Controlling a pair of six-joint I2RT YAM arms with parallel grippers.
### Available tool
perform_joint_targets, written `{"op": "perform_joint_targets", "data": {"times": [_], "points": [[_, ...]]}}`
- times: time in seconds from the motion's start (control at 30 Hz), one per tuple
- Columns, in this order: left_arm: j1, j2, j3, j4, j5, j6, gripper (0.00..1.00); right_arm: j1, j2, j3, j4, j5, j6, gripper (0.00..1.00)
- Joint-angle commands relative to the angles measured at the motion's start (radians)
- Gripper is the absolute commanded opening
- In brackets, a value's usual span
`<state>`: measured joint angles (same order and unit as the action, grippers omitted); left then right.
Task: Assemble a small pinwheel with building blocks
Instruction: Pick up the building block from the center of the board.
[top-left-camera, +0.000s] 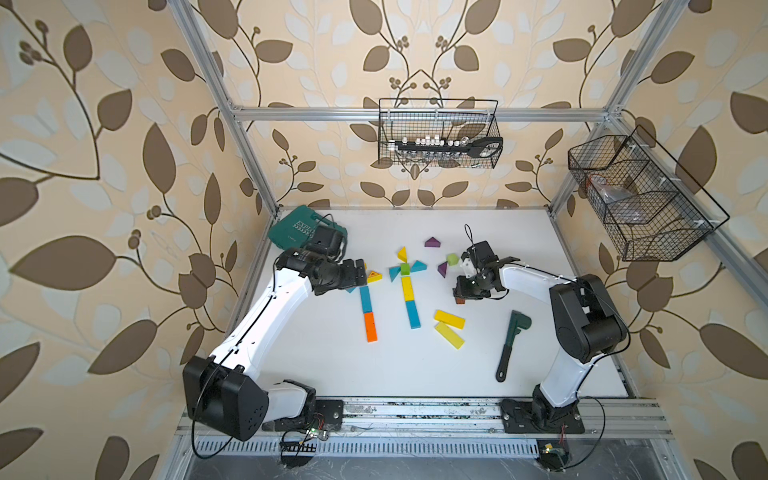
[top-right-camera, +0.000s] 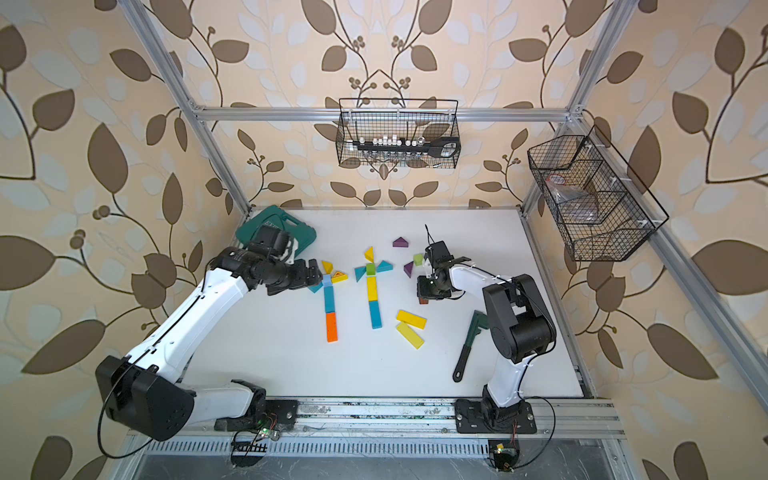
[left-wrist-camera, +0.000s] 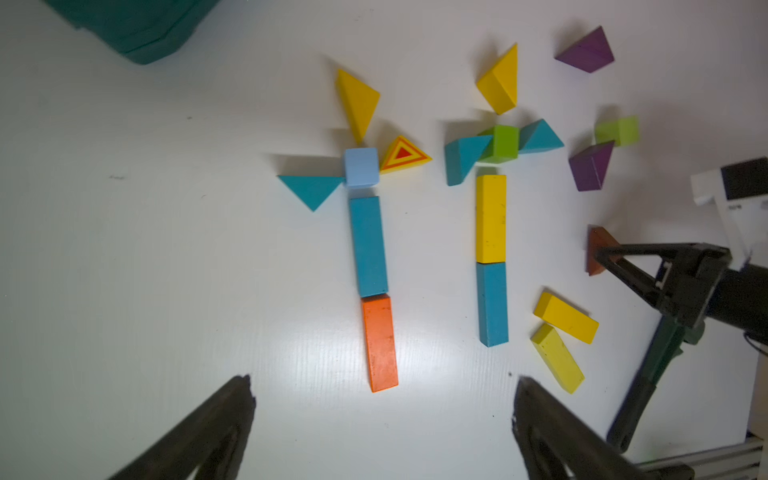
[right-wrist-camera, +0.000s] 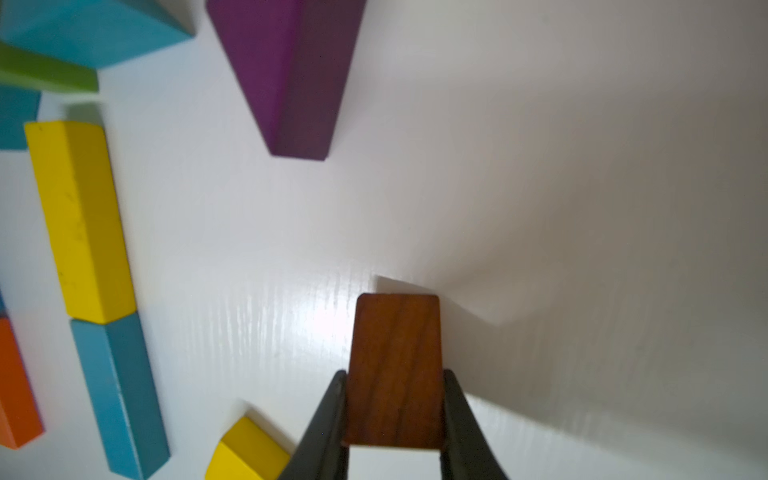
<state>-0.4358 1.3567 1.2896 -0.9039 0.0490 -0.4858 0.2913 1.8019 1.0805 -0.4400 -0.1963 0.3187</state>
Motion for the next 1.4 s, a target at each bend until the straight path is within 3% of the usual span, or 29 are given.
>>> {"op": "perform_joint_targets", "data": {"times": [0.0, 0.23, 0.37, 0.53, 0.67, 0.9, 1.03, 1.23, 1.37], "points": [[-0.153, 0.127, 0.12, 0.104, -0.048, 0.028, 0.99, -0.045, 0.001, -0.015, 0.019, -0.11, 0.054, 0.18], [-0.338, 0.359, 0.264, 0.24, 0.033, 0.263, 0.99, -0.172, -0.128, -0.112, 0.105, -0.35, 0.179, 0.1], [-0.365, 0.417, 0.269, 0.339, 0.17, 0.379, 0.99, -0.223, -0.179, -0.155, 0.173, -0.531, 0.259, 0.1], [-0.385, 0.477, 0.309, 0.374, 0.248, 0.55, 0.99, -0.225, -0.192, -0.184, 0.259, -0.75, 0.326, 0.1], [-0.389, 0.513, 0.358, 0.373, 0.311, 0.641, 0.99, -0.225, -0.187, -0.186, 0.284, -0.846, 0.357, 0.1], [-0.396, 0.6, 0.449, 0.299, 0.337, 0.731, 0.98, -0.225, -0.21, -0.198, 0.342, -0.915, 0.422, 0.1], [-0.396, 0.626, 0.467, 0.289, 0.352, 0.775, 0.9, -0.225, -0.212, -0.204, 0.371, -0.939, 0.453, 0.1], [-0.394, 0.656, 0.493, 0.281, 0.347, 0.819, 0.88, -0.223, -0.214, -0.207, 0.369, -0.956, 0.461, 0.1], [-0.394, 0.681, 0.523, 0.262, 0.358, 0.841, 0.78, -0.225, -0.213, -0.209, 0.361, -0.961, 0.461, 0.1]]}}
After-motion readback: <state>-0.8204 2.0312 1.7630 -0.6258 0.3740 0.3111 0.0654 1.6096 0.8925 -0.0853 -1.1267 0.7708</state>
